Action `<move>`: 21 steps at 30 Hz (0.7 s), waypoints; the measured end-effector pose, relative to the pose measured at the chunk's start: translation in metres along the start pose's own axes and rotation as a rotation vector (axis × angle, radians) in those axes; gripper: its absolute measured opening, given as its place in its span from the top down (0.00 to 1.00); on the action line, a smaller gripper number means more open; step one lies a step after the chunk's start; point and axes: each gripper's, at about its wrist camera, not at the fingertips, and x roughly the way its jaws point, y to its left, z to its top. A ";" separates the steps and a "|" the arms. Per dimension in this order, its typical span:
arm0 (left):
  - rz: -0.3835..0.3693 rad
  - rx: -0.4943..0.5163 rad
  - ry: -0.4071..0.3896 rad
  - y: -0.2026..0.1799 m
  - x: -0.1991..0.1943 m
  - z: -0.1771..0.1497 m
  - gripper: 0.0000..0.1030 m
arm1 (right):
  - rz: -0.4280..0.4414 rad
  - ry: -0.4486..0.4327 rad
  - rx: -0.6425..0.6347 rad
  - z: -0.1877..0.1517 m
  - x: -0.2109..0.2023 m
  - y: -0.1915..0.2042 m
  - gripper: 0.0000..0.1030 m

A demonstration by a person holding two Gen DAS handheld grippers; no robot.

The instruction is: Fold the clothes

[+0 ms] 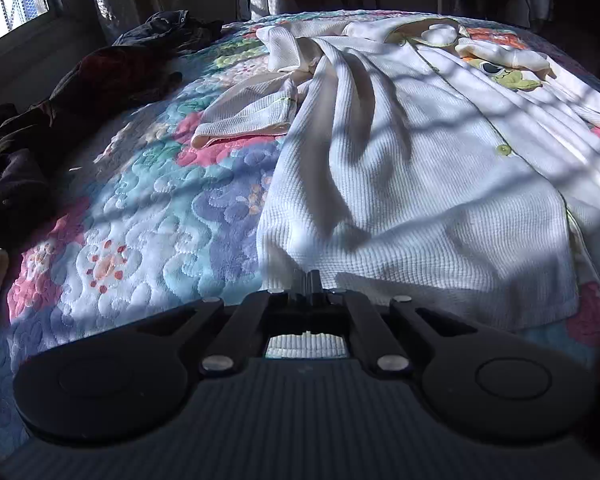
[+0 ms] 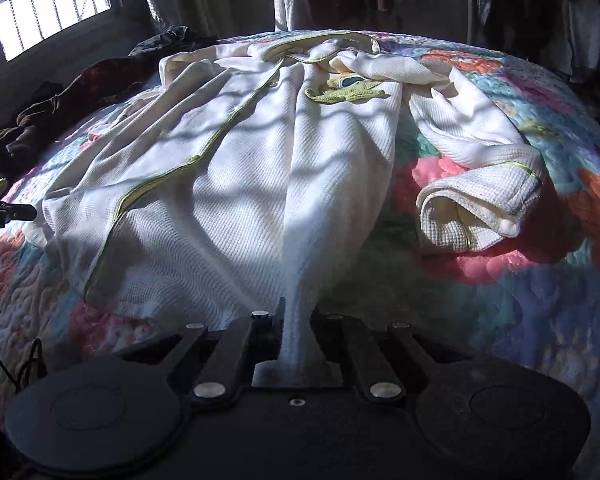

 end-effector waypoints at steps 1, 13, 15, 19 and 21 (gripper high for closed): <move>-0.044 -0.021 -0.021 -0.001 -0.005 0.007 0.99 | -0.003 -0.014 0.007 0.000 -0.004 -0.002 0.82; -0.411 0.029 -0.147 -0.116 0.018 0.100 0.73 | -0.126 -0.180 0.127 0.045 -0.055 -0.078 0.45; -0.436 0.075 -0.136 -0.144 0.033 0.108 0.73 | -0.148 -0.149 0.128 0.053 -0.045 -0.088 0.45; -0.461 0.126 -0.082 -0.183 0.058 0.115 0.73 | -0.186 -0.066 0.125 0.065 -0.010 -0.100 0.43; -0.459 0.144 -0.074 -0.195 0.064 0.117 0.70 | -0.220 -0.021 0.117 0.069 0.008 -0.103 0.40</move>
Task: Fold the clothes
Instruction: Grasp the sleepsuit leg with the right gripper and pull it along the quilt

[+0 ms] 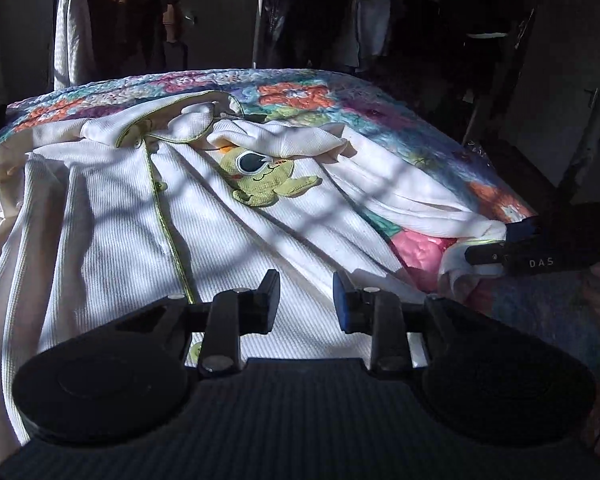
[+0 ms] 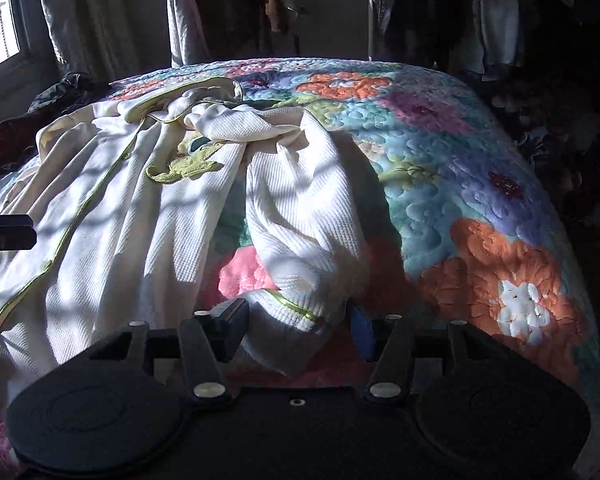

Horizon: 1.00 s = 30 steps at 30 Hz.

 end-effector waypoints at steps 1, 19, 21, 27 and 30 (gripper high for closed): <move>-0.004 0.001 0.004 -0.002 0.004 0.001 0.69 | -0.018 0.021 -0.007 0.002 0.009 0.000 0.38; 0.095 -0.088 0.069 0.028 0.022 0.002 0.60 | -0.498 -0.217 0.063 0.051 -0.023 -0.116 0.81; 0.113 -0.111 0.070 0.034 0.020 0.000 0.60 | -0.538 -0.191 0.107 0.051 -0.018 -0.131 0.75; 0.167 -0.169 0.052 0.057 -0.008 -0.003 0.60 | -0.391 -0.162 0.195 0.044 -0.032 -0.134 0.45; 0.217 -0.184 0.023 0.072 -0.038 -0.002 0.60 | -0.210 -0.177 0.195 0.044 -0.047 -0.111 0.44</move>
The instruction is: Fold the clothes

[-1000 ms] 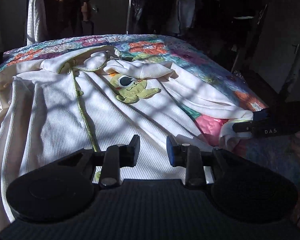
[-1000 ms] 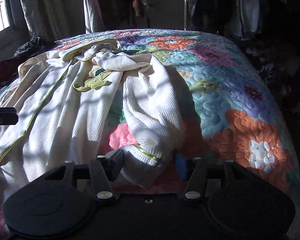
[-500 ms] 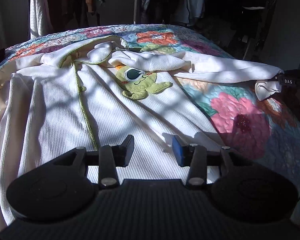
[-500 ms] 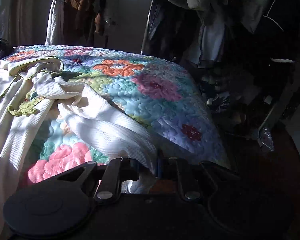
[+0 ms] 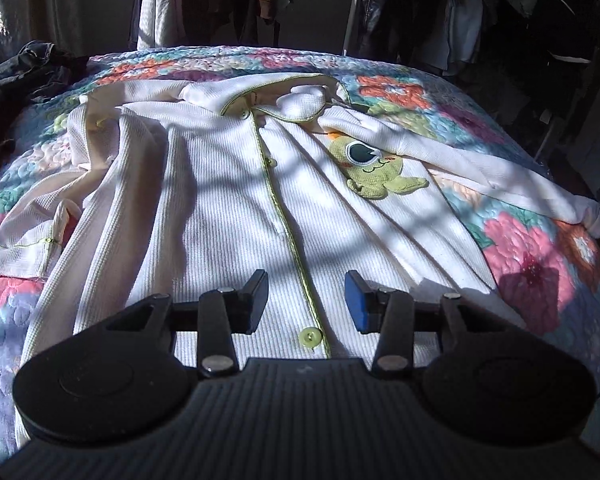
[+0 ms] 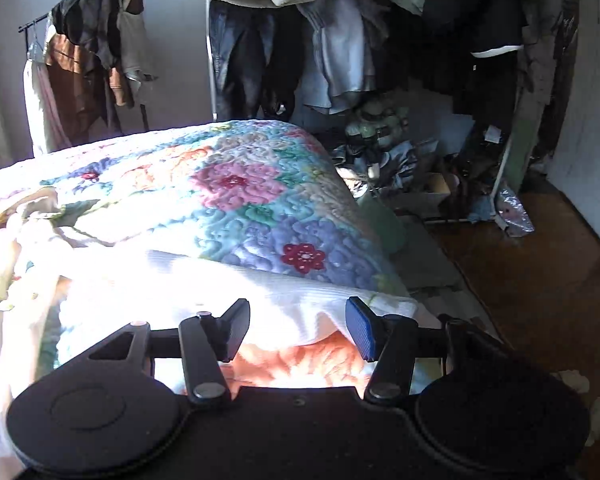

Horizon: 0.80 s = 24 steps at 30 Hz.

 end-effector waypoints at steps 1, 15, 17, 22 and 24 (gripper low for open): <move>0.012 -0.004 -0.009 0.007 -0.009 0.002 0.60 | 0.047 -0.001 -0.010 0.001 -0.005 0.008 0.43; 0.253 0.018 -0.062 0.164 -0.101 0.039 0.52 | 0.758 0.055 -0.268 0.040 -0.062 0.251 0.40; 0.217 0.051 -0.041 0.184 -0.096 0.044 0.52 | 0.817 0.102 -0.257 0.035 -0.065 0.292 0.40; 0.125 0.134 0.013 0.214 -0.068 0.038 0.45 | 0.796 0.096 -0.363 0.018 -0.062 0.368 0.40; 0.118 0.152 0.033 0.224 -0.044 0.032 0.43 | 0.749 0.062 -0.412 0.011 -0.056 0.390 0.40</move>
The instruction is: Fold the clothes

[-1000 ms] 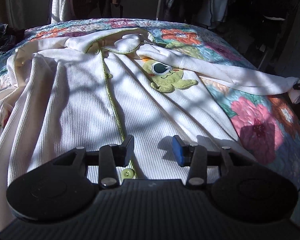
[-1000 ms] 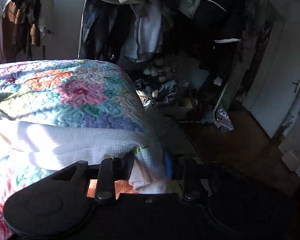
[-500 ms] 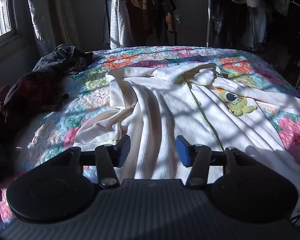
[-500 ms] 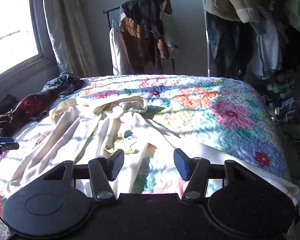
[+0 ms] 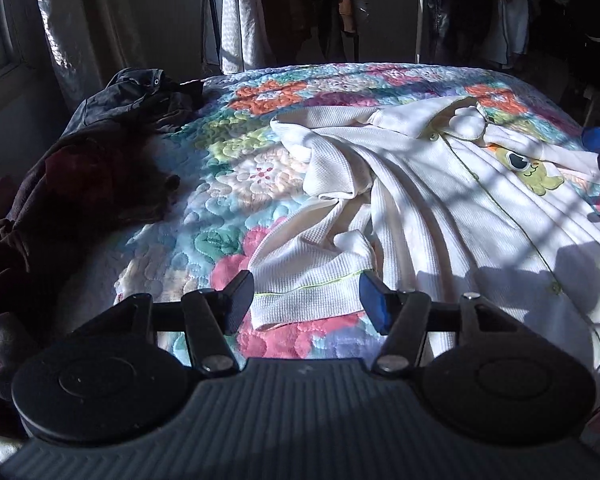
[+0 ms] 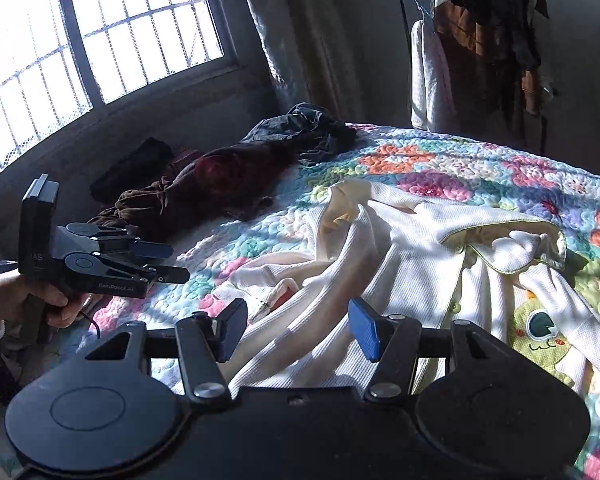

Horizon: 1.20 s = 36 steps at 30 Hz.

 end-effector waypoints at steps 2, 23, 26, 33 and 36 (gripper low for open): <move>0.012 -0.010 -0.023 0.008 0.018 -0.004 0.43 | -0.046 -0.005 -0.016 -0.002 0.021 0.005 0.40; 0.016 -0.075 -0.025 0.026 0.123 -0.003 0.96 | -0.219 0.112 0.101 -0.006 0.156 -0.062 0.40; 0.092 -0.116 -0.069 0.044 0.102 0.002 0.97 | -0.226 0.116 0.088 -0.007 0.155 -0.063 0.40; 0.377 -0.381 -0.176 0.129 0.045 -0.006 0.97 | -0.263 0.110 0.054 -0.010 0.145 -0.065 0.40; 0.471 -0.534 -0.208 0.170 0.025 -0.014 0.97 | -0.273 0.106 0.058 -0.010 0.144 -0.065 0.40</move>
